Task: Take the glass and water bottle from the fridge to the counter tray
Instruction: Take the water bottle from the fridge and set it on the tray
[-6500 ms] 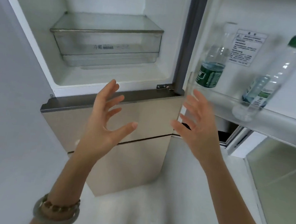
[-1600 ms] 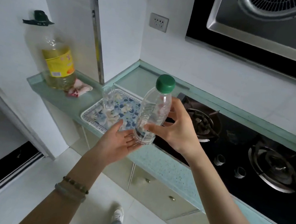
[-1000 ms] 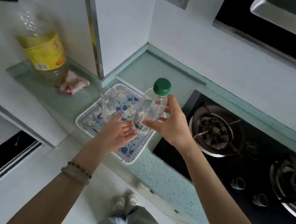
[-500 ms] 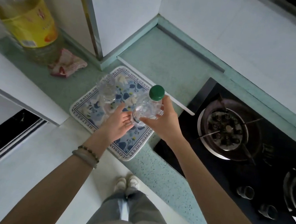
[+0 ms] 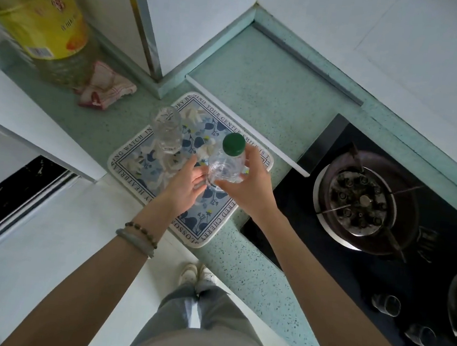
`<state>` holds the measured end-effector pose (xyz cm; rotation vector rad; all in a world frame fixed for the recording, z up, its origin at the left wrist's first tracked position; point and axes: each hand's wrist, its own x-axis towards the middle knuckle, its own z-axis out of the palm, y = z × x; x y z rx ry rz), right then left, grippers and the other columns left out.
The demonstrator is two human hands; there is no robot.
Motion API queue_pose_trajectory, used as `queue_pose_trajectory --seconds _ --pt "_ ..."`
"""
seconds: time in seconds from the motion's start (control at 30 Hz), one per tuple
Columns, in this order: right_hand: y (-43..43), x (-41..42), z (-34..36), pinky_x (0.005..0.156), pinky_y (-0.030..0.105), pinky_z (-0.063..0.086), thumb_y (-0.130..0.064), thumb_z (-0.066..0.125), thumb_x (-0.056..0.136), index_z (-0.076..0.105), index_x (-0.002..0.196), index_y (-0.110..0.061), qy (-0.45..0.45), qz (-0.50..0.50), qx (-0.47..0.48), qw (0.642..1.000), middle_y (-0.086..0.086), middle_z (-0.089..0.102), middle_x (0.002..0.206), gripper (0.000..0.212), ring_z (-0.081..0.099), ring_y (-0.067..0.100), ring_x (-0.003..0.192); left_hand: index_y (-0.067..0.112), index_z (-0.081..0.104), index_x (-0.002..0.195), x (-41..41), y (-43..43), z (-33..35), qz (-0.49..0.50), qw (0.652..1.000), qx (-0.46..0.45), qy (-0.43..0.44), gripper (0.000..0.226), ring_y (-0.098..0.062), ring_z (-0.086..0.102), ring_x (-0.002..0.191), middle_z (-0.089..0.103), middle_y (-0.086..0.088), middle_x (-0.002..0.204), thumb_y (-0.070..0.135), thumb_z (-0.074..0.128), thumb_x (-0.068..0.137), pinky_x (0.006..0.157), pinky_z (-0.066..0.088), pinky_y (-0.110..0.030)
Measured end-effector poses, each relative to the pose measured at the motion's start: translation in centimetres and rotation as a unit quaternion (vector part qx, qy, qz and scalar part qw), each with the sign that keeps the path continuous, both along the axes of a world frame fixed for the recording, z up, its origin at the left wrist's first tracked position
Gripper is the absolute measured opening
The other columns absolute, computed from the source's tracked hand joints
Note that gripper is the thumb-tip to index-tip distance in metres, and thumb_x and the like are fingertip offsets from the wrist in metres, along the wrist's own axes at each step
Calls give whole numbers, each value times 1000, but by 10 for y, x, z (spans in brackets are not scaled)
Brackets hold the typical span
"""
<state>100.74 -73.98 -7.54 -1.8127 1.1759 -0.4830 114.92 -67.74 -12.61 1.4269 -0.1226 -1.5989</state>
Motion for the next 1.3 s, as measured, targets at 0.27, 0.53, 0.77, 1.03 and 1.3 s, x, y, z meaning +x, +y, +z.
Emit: queue_pose_trajectory --seconds 0.27,0.53,0.77,1.03,1.3 --pt "4 -1 3 94 45 51 -19 84 67 38 130 -23 0 14 11 1000 -2 57 125 78 55 18 115 11 44 141 0 -1 7 -45 998 -18 -29 53 -14 44 136 53 -6 141 44 33 102 116 29 -32" --pt "3 -25 30 104 46 42 -17 82 68 25 143 -31 -7 37 42 998 -18 46 127 96 48 6 116 6 41 141 4 11 40 -54 982 -96 -154 45 -16 44 135 46 -10 148 33 31 106 99 44 -18" --pt "1 -66 94 110 40 35 -32 79 75 25 145 -34 -92 -12 1 996 -2 40 146 88 39 11 132 20 47 134 9 10 106 48 941 -241 -234 43 -17 54 124 53 -3 136 31 57 94 93 52 -26" --pt "33 -110 159 107 30 36 -34 82 68 19 146 -44 -222 -86 -77 968 -9 34 148 101 37 4 135 57 8 145 -13 26 193 -104 841 -432 -309 121 -5 34 142 24 9 158 46 89 56 110 37 -37" --pt "89 -155 186 103 34 43 -30 85 65 15 145 -48 -234 -212 -152 936 -5 33 150 108 44 5 131 49 1 146 -59 23 234 -235 771 -526 -272 121 -9 34 143 19 0 159 36 86 60 112 37 -40"
